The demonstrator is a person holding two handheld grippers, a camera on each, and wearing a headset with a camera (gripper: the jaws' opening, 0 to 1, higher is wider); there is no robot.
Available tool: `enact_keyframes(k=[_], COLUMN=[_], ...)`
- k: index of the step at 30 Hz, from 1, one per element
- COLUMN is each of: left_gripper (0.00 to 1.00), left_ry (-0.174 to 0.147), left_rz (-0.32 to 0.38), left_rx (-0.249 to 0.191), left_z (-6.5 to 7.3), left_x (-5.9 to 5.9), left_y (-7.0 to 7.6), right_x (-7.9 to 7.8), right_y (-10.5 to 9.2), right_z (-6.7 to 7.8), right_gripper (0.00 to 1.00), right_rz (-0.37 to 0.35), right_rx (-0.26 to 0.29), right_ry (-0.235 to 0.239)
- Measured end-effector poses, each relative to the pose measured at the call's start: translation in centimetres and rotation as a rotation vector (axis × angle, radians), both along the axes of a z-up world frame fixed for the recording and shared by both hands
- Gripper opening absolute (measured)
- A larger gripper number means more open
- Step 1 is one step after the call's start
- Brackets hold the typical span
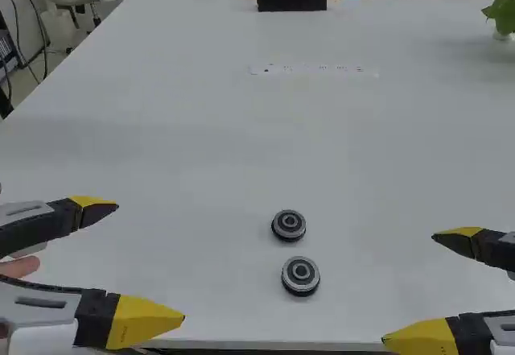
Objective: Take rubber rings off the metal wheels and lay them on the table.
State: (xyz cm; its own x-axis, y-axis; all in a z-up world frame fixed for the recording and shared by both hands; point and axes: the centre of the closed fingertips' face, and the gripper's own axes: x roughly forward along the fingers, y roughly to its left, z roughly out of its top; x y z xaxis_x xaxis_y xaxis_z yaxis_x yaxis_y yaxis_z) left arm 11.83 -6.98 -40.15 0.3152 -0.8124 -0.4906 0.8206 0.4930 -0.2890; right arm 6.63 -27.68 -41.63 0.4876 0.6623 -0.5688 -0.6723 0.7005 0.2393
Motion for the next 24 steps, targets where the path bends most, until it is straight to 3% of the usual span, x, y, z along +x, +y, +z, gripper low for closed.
enact_keyframes(k=[6,11,19,24], left_gripper=[0.97,0.97,0.97,0.97], left_ry=[0.016,0.022,0.034,0.031], left_rz=[-0.008,-0.018,-0.017,-0.011], left_rx=[0.029,0.079,0.084,0.074], left_z=[-0.5,-1.1,-1.3,-1.2], left_x=[-0.2,-0.5,-0.5,-0.4], left_y=[0.1,0.4,0.4,0.4], right_x=[0.0,0.0,-0.5,-0.3], right_y=[0.1,0.2,0.3,0.4], right_z=[0.2,0.1,-0.6,-0.2], right_gripper=[0.98,0.98,0.98,0.98], right_rz=[0.000,0.017,0.060,0.051], right_rx=[0.008,-0.011,-0.051,-0.022], right_ry=[-0.007,-0.014,0.003,-0.003])
